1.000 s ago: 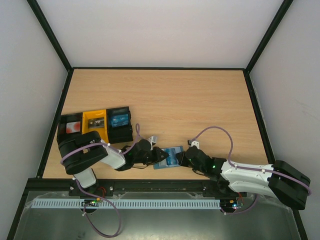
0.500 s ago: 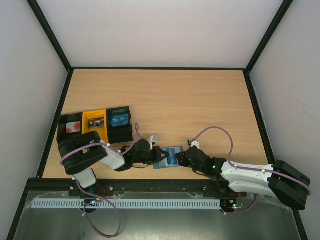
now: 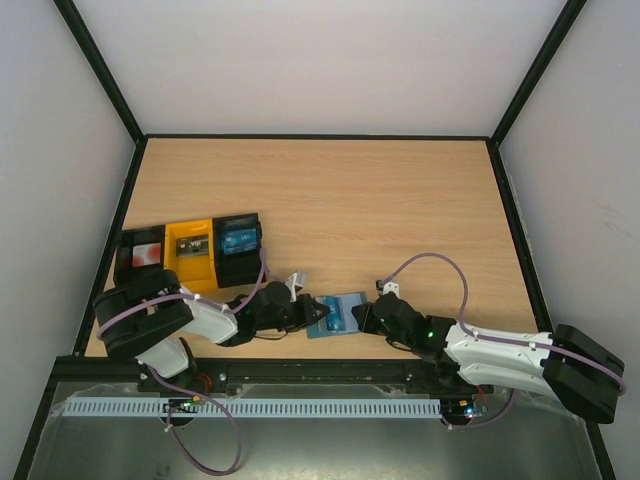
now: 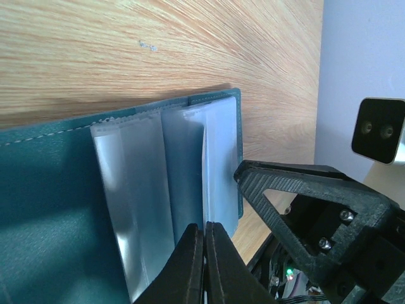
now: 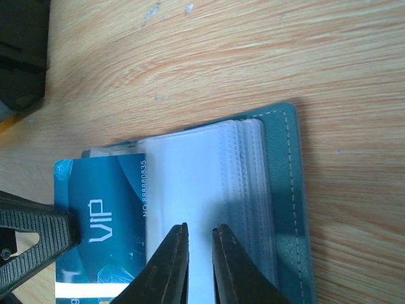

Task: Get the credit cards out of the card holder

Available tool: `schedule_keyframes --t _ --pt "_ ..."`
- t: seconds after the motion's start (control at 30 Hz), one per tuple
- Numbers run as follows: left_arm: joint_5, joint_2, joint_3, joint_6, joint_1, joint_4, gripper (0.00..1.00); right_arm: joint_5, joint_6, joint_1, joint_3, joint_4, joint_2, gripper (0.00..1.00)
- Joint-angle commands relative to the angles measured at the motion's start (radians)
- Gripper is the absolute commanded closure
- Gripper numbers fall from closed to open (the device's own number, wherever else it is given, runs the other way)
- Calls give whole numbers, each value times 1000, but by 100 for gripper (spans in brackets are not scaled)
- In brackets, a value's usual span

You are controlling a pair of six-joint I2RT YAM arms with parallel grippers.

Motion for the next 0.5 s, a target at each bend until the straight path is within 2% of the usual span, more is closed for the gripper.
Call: schedule_keyframes --t 0.0,0.17,0.47 --pt "-24 -79 -7 62 12 -128 97 6 -68 5 26 -59 -49 87" --pt "-34 -211 7 127 27 -331 97 -10 -149 4 66 -115 -120 84" --pt "-30 -536 52 307 57 -699 97 -143 -341 3 203 -202 -163 81"
